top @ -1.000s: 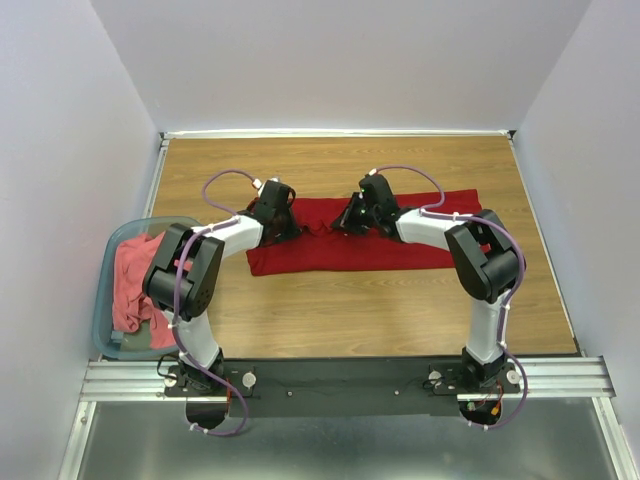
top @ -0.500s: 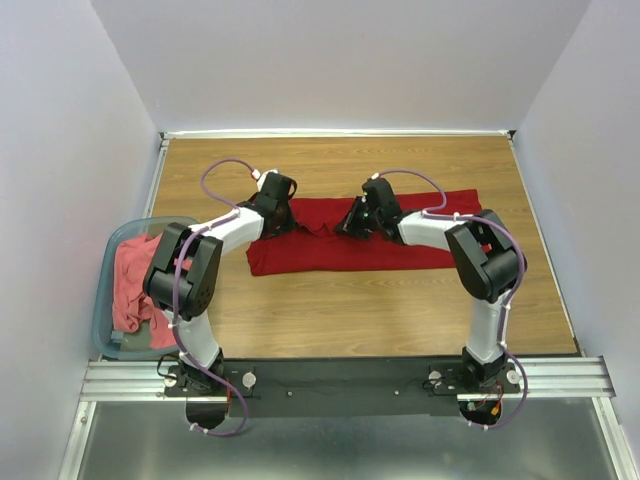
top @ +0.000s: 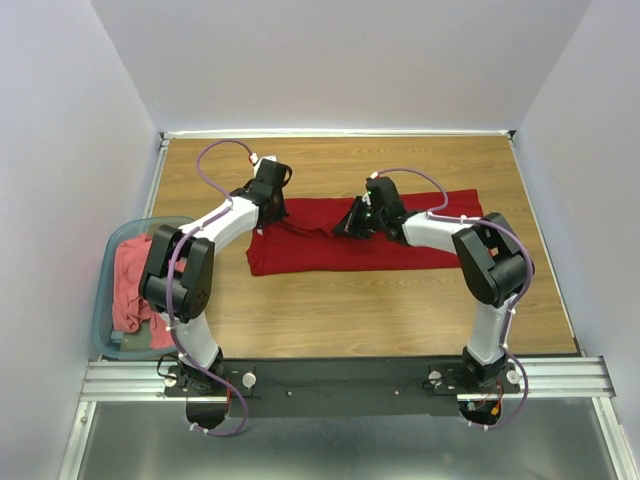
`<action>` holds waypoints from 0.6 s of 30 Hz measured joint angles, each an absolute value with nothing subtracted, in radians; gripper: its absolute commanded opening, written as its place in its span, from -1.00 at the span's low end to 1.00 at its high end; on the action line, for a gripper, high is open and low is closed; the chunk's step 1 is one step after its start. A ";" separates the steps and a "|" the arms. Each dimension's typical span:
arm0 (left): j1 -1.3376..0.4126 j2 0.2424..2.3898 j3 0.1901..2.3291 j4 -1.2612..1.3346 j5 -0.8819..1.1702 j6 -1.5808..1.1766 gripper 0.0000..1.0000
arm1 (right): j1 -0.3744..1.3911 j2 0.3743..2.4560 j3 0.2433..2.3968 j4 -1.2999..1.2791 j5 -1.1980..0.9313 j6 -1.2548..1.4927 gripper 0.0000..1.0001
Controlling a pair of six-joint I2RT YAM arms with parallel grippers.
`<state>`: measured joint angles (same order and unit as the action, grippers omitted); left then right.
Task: Fold and stack the t-shirts
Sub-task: Fold the tshirt
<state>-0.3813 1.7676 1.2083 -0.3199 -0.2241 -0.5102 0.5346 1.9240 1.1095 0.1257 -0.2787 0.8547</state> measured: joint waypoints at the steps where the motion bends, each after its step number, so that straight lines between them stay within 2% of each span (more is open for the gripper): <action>1: -0.378 1.768 1.210 -0.326 -0.224 -0.500 -1.00 | 0.535 1.921 1.108 0.126 -0.284 0.854 -0.92; 18: -0.341 1.768 1.215 -0.371 -0.184 -0.426 -1.00 | 0.498 1.875 1.072 0.123 -0.387 0.823 -0.91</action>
<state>-0.3412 1.7676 1.2148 -0.3714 -0.1837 -0.4255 0.4980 1.8751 1.0721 0.1230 -0.3870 0.8227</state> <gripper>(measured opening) 0.006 0.043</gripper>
